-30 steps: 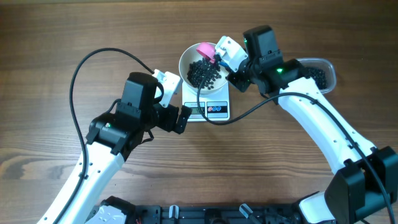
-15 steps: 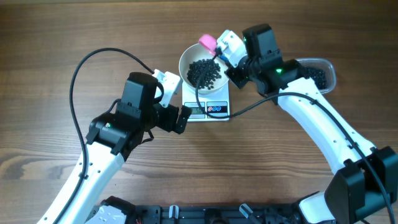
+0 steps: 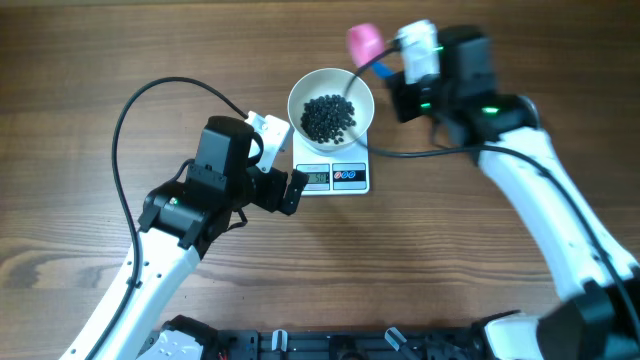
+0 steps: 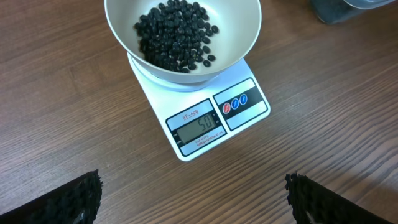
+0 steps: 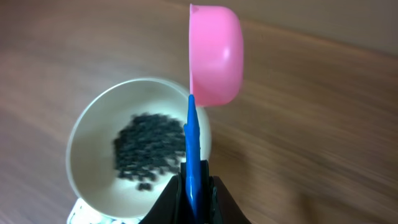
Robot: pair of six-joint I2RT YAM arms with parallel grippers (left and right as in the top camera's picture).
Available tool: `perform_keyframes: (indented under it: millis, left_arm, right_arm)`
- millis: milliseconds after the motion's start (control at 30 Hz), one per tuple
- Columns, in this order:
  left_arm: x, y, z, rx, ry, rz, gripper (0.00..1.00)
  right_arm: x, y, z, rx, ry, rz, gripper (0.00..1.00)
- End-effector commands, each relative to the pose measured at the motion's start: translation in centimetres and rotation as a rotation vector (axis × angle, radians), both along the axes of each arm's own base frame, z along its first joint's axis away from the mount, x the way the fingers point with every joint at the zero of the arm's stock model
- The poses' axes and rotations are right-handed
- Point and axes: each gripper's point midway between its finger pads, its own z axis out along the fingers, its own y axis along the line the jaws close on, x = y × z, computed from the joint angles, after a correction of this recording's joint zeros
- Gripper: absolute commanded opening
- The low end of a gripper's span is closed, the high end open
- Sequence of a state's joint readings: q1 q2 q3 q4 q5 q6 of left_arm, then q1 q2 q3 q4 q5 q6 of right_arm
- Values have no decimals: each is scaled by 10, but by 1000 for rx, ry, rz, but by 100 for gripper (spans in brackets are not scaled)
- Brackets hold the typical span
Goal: Scoop item into bowl and weigh 150g on scale
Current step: 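Carry the empty scoop with the right gripper back to the bean tub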
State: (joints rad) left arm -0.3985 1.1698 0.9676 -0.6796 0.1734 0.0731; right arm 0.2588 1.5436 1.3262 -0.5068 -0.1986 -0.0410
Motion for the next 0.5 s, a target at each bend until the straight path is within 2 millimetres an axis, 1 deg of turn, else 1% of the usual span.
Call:
perform_keyframes:
  millis: [0, 67, 133, 167, 233, 367, 467]
  left_arm:
    - [-3, -4, -3, -8, 10, -16, 100]
    - [-3, -4, -3, -8, 10, -16, 100]
    - [-3, -4, -3, -8, 10, -16, 100]
    - [-3, -4, -3, -8, 10, -16, 100]
    - [-3, -4, -3, -8, 10, -16, 100]
    - [-3, -4, -3, -8, 10, -16, 100]
    - [-3, -4, -3, -8, 10, -16, 100]
  right_arm:
    - [-7, -55, 35, 19, -56, -130, 4]
    - [-11, -89, 39, -5, -49, -217, 4]
    - [-20, -124, 37, -50, -26, -293, 4]
    - [-28, -149, 32, -77, 6, -350, 4]
    - [-37, -166, 24, -104, 49, -377, 4]
    - [-55, -197, 3, -184, 149, -403, 4]
    - [-62, -210, -14, -243, 213, -399, 4]
